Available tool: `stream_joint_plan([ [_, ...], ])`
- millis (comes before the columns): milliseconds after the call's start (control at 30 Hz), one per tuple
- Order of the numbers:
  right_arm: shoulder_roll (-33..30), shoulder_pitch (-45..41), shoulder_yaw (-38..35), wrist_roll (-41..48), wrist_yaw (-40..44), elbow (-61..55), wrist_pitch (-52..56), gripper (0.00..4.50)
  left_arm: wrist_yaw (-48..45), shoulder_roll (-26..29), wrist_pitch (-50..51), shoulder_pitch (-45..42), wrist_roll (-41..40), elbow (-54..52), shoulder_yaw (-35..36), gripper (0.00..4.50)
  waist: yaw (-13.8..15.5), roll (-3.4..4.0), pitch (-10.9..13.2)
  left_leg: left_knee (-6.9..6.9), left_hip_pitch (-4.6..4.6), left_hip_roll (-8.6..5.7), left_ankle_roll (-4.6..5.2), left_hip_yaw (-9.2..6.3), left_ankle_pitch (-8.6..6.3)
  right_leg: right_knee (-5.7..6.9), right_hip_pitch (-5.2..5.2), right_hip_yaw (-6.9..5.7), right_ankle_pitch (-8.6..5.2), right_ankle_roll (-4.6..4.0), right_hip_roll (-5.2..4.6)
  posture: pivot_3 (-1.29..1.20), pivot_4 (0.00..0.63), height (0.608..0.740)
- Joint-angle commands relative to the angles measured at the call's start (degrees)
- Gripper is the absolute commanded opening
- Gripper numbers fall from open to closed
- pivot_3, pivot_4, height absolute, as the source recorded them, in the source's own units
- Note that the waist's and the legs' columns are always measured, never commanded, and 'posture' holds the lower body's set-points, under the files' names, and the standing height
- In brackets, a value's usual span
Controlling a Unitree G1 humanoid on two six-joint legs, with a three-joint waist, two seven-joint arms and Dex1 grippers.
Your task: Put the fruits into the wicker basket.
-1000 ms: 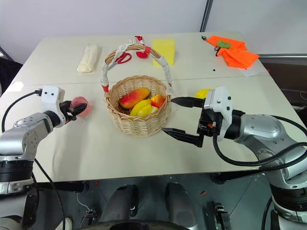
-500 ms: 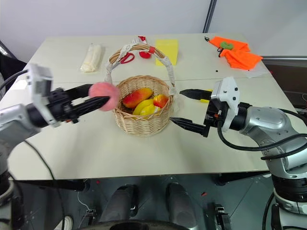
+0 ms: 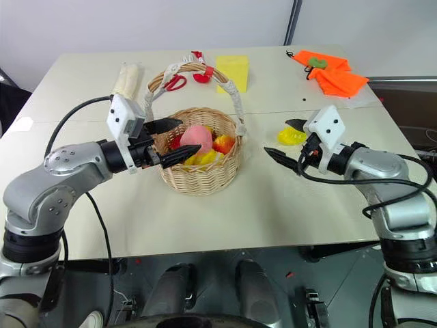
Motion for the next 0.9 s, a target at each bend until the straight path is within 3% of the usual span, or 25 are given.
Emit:
stream_joint_plan([
  [33,0.56,-3.7,3.29,-9.12,-2.65,9.03,-7.36,4.5,-6.47,3.38,-1.82,3.54,-3.15,-4.12,3.42,4.46,0.0,0.02,0.01,-0.01,0.0,0.0,0.0,0.02,0.0,0.0,-0.02,0.0,0.0,0.0,0.0,0.0,0.15,0.74],
  [167,0.62,-7.73,7.33,-16.27,-2.63,19.26,-14.66,4.5,-9.36,6.08,-2.2,6.76,-4.78,-5.97,5.13,4.46,0.1,0.02,0.02,-0.01,-0.05,0.0,0.0,0.01,0.0,0.0,-0.06,0.01,0.0,0.0,-0.01,0.0,0.15,0.74],
  [500,1.49,-23.92,19.13,-35.19,-4.86,50.74,-36.69,4.5,-6.62,5.1,-1.6,8.42,-5.25,-8.22,4.82,4.46,-0.08,0.03,0.02,0.01,-0.04,-0.01,0.0,0.02,0.0,0.0,-0.04,0.02,0.01,0.01,-0.02,0.0,0.15,0.74],
  [633,2.53,-27.73,20.16,-37.48,-5.58,58.74,-40.92,4.5,-6.66,5.53,-1.62,9.56,-6.14,-9.03,5.38,4.46,-0.1,0.03,0.02,-0.01,-0.03,-0.01,-0.01,0.01,0.01,0.0,-0.04,0.02,0.01,0.01,-0.02,0.0,0.15,0.74],
  [733,3.31,-28.59,19.45,-37.07,-5.12,60.59,-42.24,3.57,-6.66,5.23,-2.26,10.21,-6.54,-9.05,6.15,4.5,-0.1,0.03,0.02,-0.01,-0.03,-0.01,-0.01,0.01,0.01,0.0,-0.03,0.03,0.07,0.12,-0.02,0.0,0.15,0.74],
  [833,2.78,-28.13,19.16,-38.06,-6.55,59.42,-43.76,2.18,-7.04,5.61,-3.15,10.91,-5.98,-9.16,6.43,4.5,-0.09,0.03,0.02,0.0,-0.02,0.0,-0.01,0.01,0.01,0.01,-0.03,0.03,0.08,0.13,-0.02,0.0,0.15,0.74],
  [900,1.79,-26.61,18.21,-37.76,-6.82,56.6,-44.05,1.99,-7.4,5.77,-3.99,11.15,-5.31,-9.08,6.34,4.5,-0.1,0.04,0.03,0.0,-0.02,-0.01,-0.01,0.01,0.01,0.01,-0.03,0.03,0.08,0.12,-0.02,0.0,0.15,0.74],
])
